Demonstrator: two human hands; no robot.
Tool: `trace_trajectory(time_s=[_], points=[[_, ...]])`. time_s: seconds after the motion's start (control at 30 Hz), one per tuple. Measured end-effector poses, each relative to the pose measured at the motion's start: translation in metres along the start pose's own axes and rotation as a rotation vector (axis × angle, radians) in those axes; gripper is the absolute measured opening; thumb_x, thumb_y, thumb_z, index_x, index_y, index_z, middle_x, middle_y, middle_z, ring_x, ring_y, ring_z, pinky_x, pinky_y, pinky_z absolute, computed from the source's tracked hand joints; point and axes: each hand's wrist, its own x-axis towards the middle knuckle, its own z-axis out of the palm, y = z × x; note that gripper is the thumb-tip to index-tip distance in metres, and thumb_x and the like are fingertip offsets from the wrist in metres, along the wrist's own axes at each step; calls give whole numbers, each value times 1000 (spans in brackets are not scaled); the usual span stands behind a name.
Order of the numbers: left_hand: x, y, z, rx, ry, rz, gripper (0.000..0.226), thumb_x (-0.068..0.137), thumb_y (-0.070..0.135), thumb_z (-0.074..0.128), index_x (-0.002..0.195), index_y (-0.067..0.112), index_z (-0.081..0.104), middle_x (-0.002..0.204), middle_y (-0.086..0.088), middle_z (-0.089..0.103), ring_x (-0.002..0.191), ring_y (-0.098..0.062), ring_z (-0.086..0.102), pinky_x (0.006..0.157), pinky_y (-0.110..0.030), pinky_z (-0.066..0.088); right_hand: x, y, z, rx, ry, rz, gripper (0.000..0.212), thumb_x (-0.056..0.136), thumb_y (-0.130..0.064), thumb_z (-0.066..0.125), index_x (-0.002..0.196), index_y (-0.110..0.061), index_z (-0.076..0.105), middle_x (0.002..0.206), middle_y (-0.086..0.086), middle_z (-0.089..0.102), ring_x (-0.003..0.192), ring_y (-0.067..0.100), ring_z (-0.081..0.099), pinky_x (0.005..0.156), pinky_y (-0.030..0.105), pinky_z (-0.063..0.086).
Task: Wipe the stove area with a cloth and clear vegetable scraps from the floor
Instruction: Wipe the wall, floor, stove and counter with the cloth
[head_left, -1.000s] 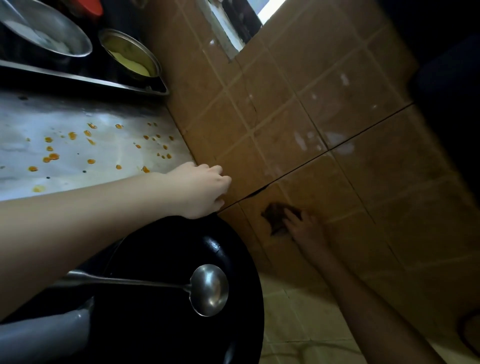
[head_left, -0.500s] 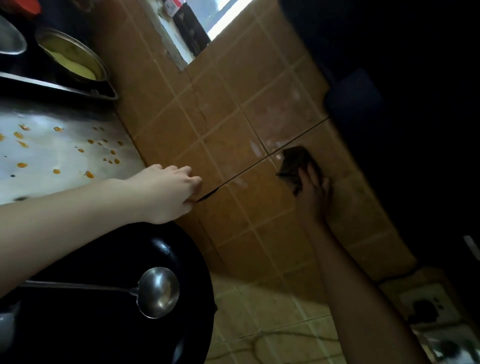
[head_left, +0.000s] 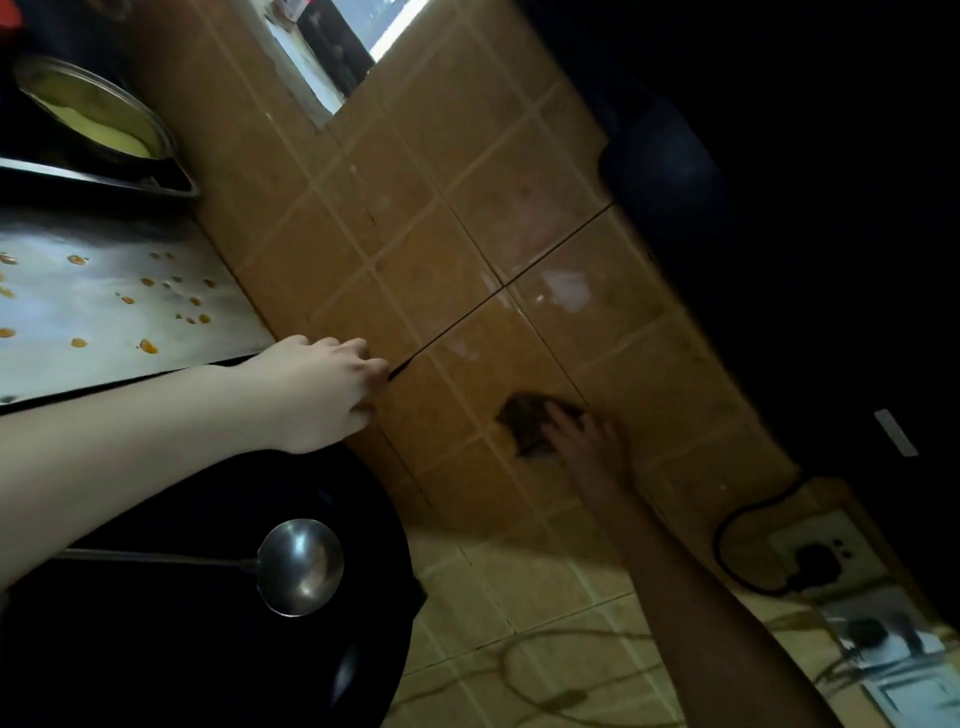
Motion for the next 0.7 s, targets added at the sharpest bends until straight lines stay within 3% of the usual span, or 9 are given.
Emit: trace_trajectory(time_s=[0.1,0.17,0.33,0.43,0.57,0.7], points=[[5,6,-4,-7,20,11,36,96,47,36,125,27,39,118,3,42,115,-18,52,83,-29,41,-5,41,-22,159,252,243,56,87,-6,56,137,-26,46,156,-6,24,123,34,39,98,43,32],[9,10,-9,-48,10,10,34,96,47,37,124,28,40,116,3,43,114,-18,52,85,-30,41,-8,65,-33,178,355,364,57,85,-9,61,138,-26,47,155,-5,29,123,36,40,97,45,34],[9,12,-14,-69,1,14,35,96,46,38,126,28,41,118,2,44,116,-20,51,92,-33,43,-21,68,-27,210,514,469,53,86,-6,59,136,-21,50,151,3,36,113,41,47,89,48,38],[8,11,-14,-55,-14,19,35,97,46,38,126,27,41,119,1,43,117,-20,51,92,-33,43,-29,41,-8,256,422,499,55,87,-4,57,139,-20,47,154,3,30,114,42,44,89,44,37],[6,12,-11,-56,-25,28,34,97,45,37,125,26,41,117,1,43,114,-20,52,90,-32,44,-34,9,25,181,122,325,60,94,-8,48,148,-23,27,160,-1,8,127,37,34,96,41,36],[4,17,-4,-36,-17,40,33,96,44,39,122,25,42,116,1,43,113,-22,53,87,-32,44,-39,-21,49,131,6,174,52,97,-14,39,147,-24,28,160,-1,11,124,33,38,96,43,39]])
